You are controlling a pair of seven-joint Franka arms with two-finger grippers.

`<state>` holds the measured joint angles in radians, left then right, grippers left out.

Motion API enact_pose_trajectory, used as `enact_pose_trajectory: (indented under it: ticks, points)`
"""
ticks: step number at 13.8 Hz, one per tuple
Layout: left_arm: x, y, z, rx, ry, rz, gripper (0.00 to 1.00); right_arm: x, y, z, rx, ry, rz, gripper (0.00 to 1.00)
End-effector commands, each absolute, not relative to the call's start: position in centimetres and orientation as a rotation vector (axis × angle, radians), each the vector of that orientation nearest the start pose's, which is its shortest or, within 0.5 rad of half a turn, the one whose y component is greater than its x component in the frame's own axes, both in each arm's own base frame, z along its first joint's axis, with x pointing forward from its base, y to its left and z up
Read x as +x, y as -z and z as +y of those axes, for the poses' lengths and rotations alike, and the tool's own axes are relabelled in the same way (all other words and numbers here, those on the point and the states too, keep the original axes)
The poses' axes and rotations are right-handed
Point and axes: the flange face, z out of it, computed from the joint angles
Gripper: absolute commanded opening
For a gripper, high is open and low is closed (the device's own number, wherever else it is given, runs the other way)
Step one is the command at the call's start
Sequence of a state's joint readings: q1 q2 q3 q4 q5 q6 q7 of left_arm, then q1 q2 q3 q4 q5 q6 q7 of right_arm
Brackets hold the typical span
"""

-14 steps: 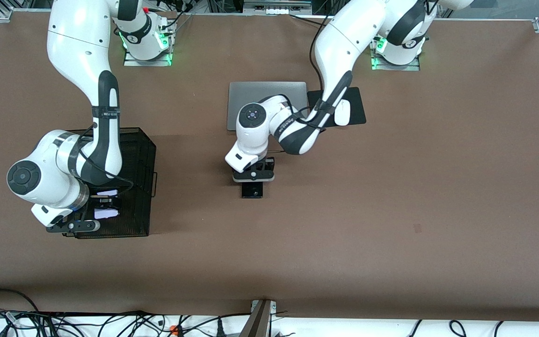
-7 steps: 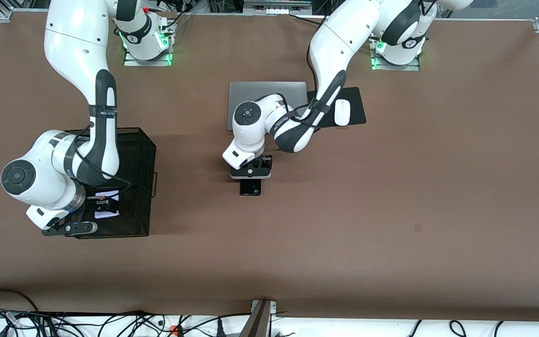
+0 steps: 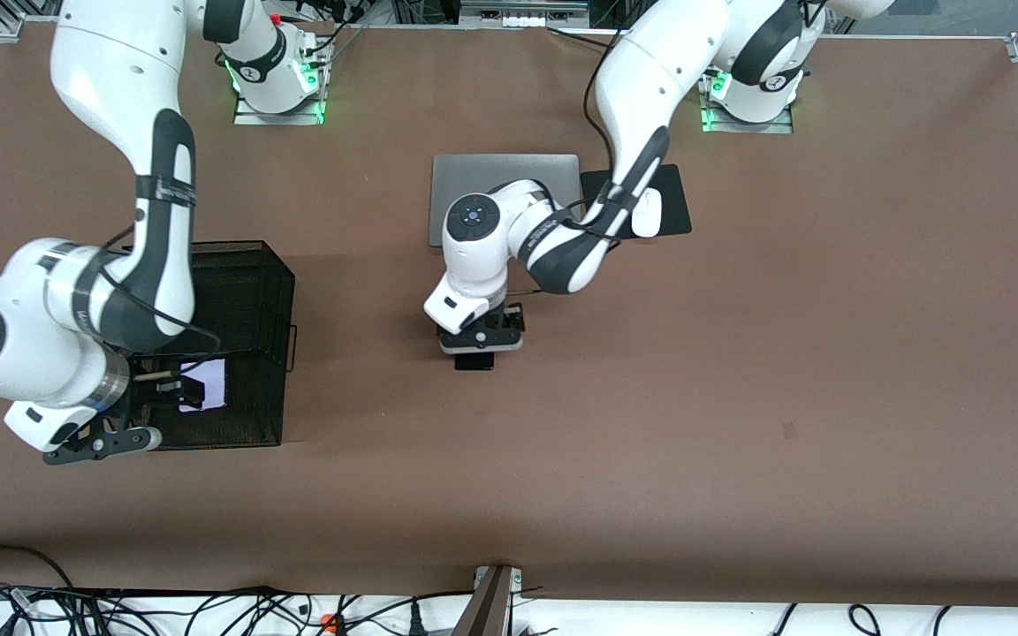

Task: Place phones with both arms
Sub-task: 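Release the white phone in the basket while the left gripper sets down the black phone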

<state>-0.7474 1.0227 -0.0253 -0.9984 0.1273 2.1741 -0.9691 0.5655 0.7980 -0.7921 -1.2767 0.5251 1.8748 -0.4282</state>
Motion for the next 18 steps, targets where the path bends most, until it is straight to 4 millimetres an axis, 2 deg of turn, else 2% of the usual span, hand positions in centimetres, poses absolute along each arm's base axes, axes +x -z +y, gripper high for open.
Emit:
enact_pose_trajectory:
  ticks: [1,2,3,4,6,7,9,10,12,14,16,18]
  points:
    - [62.6,-30.6,-48.7,-3.202,0.202,-0.403,1.00,72.3,-38.7,4.4,-3.123,-0.101,-0.313,0.95]
    - [64.0,-30.4,-45.8,-3.167,0.151,-0.413,1.00,71.7,-40.0,6.3,-3.107,-0.119,-0.259,0.95]
    - [65.9,-30.5,-41.9,-3.129,0.096,-0.435,1.00,71.0,-40.6,8.9,-3.100,-0.155,-0.181,0.95]
    - [67.2,-30.6,-38.0,-3.095,0.029,-0.414,1.00,70.2,-41.1,12.2,-3.102,-0.171,-0.117,0.94]
    - [68.8,-31.8,-30.4,-3.058,-0.080,-0.354,1.00,68.3,-41.1,20.2,-3.118,-0.179,-0.065,0.94]
    - [69.5,-32.8,-26.8,-3.044,-0.121,-0.337,1.00,66.9,-41.0,25.1,-3.125,-0.162,-0.051,0.95]
    - [70.6,-35.6,-20.8,-3.018,-0.158,-0.349,1.00,65.2,-39.7,31.4,-3.126,-0.095,0.076,0.96]
    - [70.8,-38.0,-17.7,-3.019,-0.162,-0.330,1.00,64.0,-38.1,35.3,-3.099,-0.063,0.098,0.99]
    - [70.0,-43.1,-12.4,-3.027,-0.221,-0.219,1.00,62.0,-34.0,40.9,-3.068,-0.019,0.093,0.99]
    - [68.6,-48.0,-8.6,-3.034,-0.240,-0.168,1.00,60.1,-29.4,44.5,-3.039,0.036,0.109,0.99]
    - [66.9,-52.0,-5.8,-3.043,-0.255,-0.122,1.00,59.2,-25.3,45.0,-3.046,0.077,0.108,0.99]
    - [64.9,-55.5,-4.9,-3.058,-0.276,-0.073,1.00,58.2,-22.5,45.6,-3.054,0.070,0.083,0.99]
